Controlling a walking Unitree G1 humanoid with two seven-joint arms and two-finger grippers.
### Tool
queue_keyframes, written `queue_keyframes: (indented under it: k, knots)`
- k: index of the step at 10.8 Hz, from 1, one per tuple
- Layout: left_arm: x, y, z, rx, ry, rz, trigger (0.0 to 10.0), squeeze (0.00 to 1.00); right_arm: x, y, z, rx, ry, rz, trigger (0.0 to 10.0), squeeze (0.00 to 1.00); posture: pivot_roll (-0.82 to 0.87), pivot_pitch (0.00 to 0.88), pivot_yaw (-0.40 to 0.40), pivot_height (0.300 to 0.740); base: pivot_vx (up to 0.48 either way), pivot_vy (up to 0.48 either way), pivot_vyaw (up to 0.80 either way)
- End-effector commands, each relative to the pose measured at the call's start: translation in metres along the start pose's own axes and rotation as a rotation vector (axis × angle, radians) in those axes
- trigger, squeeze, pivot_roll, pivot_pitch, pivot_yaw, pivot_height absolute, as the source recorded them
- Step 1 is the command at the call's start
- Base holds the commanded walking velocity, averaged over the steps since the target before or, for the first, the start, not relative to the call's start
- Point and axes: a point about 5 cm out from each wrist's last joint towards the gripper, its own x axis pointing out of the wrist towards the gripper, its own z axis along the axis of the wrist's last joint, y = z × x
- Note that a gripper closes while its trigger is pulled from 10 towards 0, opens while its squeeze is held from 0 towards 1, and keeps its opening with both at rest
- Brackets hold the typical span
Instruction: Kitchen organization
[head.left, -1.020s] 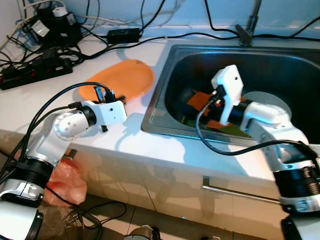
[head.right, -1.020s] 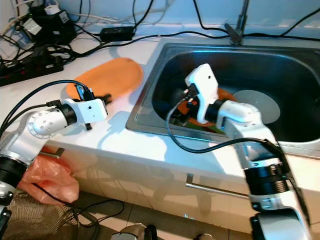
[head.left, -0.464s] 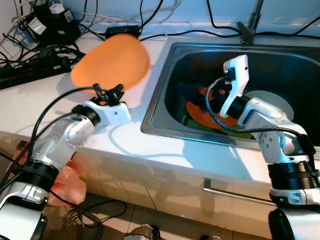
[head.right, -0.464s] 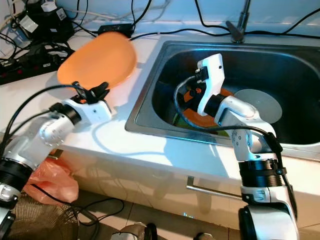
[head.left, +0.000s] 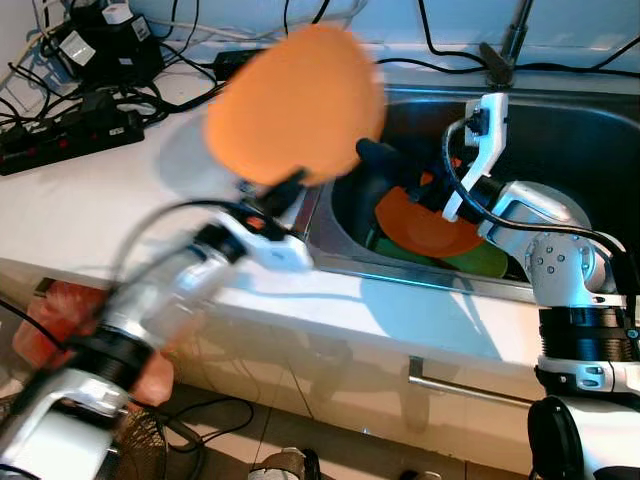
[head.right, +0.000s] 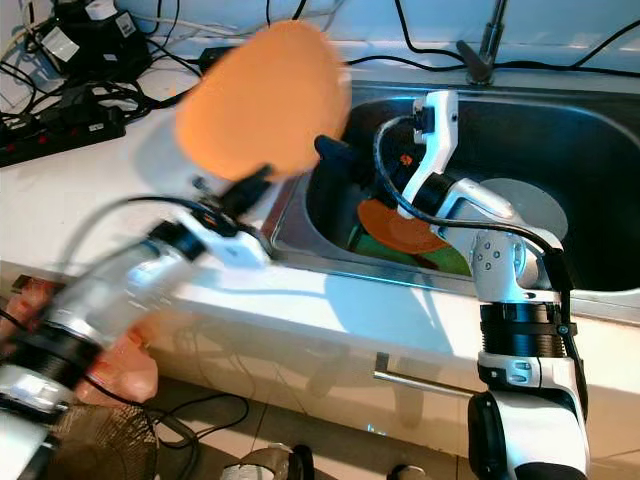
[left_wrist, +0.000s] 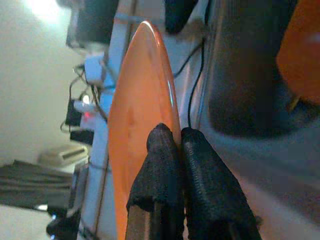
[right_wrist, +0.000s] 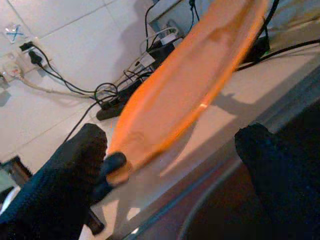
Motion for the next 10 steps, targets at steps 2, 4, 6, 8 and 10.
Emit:
queue_keyframes:
  k: [2,4,6,8,10]
  knots:
    - [0.007,0.001,0.011,0.011,-0.058,0.039,0.0,0.00,0.006,0.005,0.009,-0.012,-0.018,0.030,10.0,0.00,0.14,0.114,0.123,0.740,0.000,0.000,0.00]
    - [0.007,-0.005,0.021,0.005,-0.107,0.037,0.0,0.00,0.007,-0.001,0.014,-0.014,-0.035,0.000,10.0,0.00,0.14,0.111,0.125,0.740,0.000,0.000,0.00]
    - [0.004,-0.007,0.024,0.004,-0.123,0.050,0.0,0.00,0.011,-0.005,0.017,0.002,-0.038,-0.032,10.0,0.00,0.14,0.109,0.124,0.740,0.000,0.000,0.00]
    - [0.003,-0.006,0.024,0.006,-0.127,0.059,0.0,0.00,0.016,-0.012,0.019,0.081,-0.027,-0.084,10.0,0.00,0.14,0.110,0.120,0.740,0.000,0.000,0.00]
    - [0.001,-0.007,0.023,0.011,-0.127,0.056,0.0,0.00,0.019,-0.018,0.023,0.166,-0.003,-0.108,6.9,0.00,0.14,0.113,0.117,0.740,0.000,0.000,0.00]
